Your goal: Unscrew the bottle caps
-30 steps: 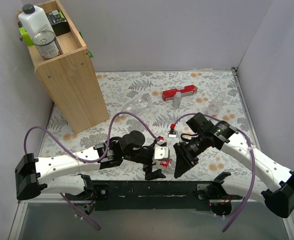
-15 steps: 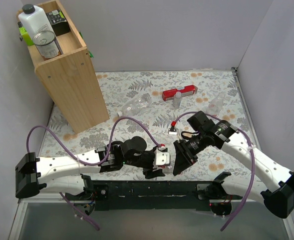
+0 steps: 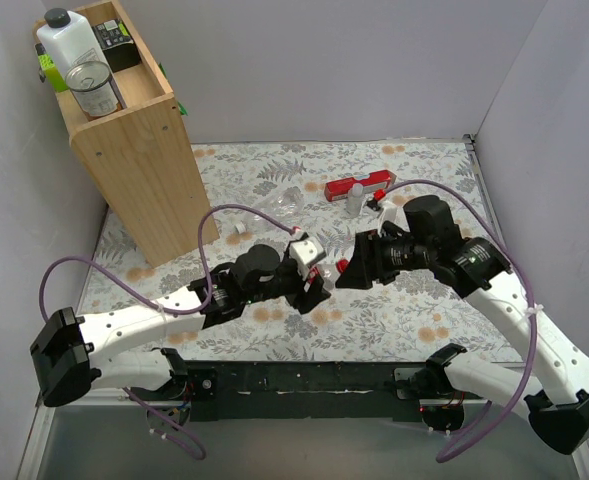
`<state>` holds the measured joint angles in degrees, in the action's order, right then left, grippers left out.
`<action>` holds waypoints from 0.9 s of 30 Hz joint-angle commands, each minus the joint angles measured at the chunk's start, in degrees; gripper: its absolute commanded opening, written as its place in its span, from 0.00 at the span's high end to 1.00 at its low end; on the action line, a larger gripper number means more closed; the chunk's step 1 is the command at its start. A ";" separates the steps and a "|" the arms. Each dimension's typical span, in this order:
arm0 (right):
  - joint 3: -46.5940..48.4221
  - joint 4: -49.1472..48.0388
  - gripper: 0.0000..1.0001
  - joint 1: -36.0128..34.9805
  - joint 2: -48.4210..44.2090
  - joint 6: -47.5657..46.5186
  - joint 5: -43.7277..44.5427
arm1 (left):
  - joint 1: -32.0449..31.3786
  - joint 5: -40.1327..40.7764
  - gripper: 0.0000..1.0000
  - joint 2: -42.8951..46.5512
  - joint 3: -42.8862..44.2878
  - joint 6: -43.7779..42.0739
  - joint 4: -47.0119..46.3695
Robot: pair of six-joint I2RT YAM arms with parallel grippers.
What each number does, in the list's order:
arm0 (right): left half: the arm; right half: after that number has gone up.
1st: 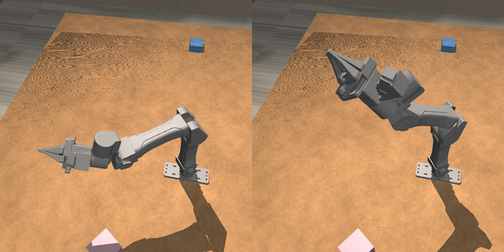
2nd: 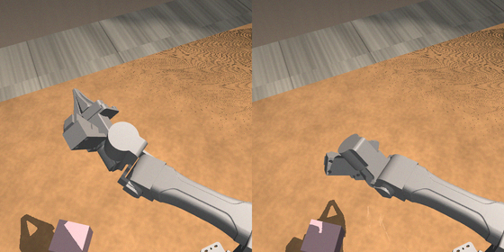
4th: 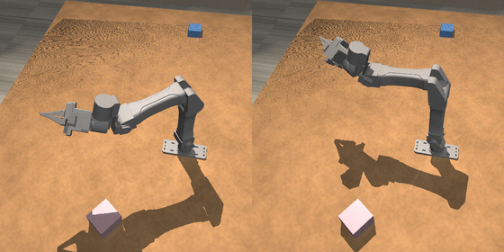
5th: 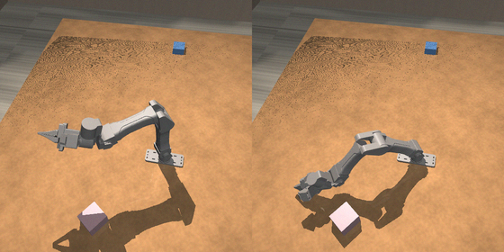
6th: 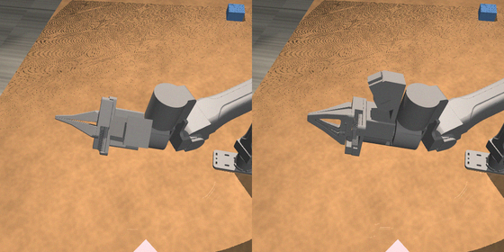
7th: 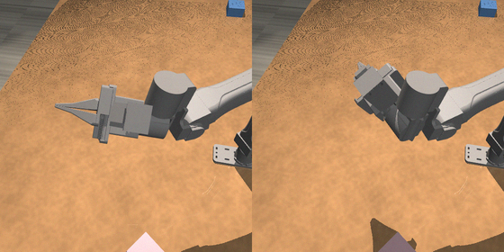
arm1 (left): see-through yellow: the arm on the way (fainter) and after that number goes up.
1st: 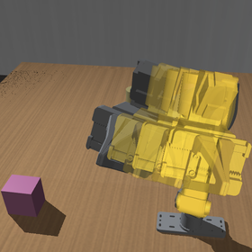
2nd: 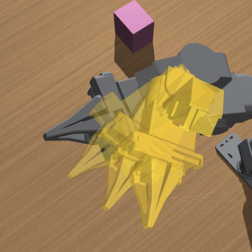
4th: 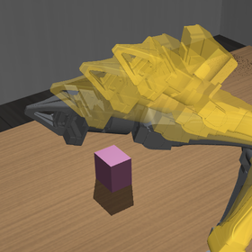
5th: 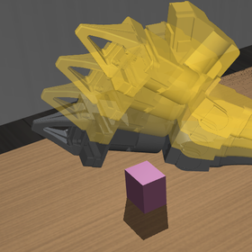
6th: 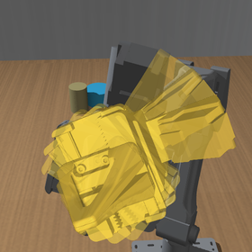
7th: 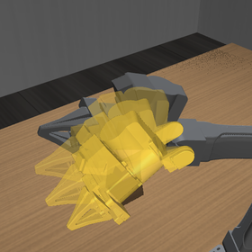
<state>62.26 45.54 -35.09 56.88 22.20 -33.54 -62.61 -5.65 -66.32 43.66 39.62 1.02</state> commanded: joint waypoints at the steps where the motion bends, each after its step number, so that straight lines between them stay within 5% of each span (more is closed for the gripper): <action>1: -1.86 -19.37 0.32 0.02 -5.19 8.55 15.33 | 5.73 -1.29 0.75 1.55 0.29 7.75 -4.35; 8: -13.30 -43.06 0.39 -0.94 -7.76 17.97 23.86 | 7.59 -1.65 0.75 2.16 -0.33 9.78 -5.23; 19: -11.37 -43.26 0.44 -1.56 -4.32 17.62 25.19 | 8.56 -1.12 0.75 1.81 -0.15 10.83 -4.80; 27: -13.92 -43.87 0.39 -2.08 -5.55 19.20 23.61 | 9.17 -0.59 0.75 1.99 -0.33 11.80 -5.15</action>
<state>48.95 5.50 -36.51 52.53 40.40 -9.17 -53.82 -6.70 -65.95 43.59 50.87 -2.28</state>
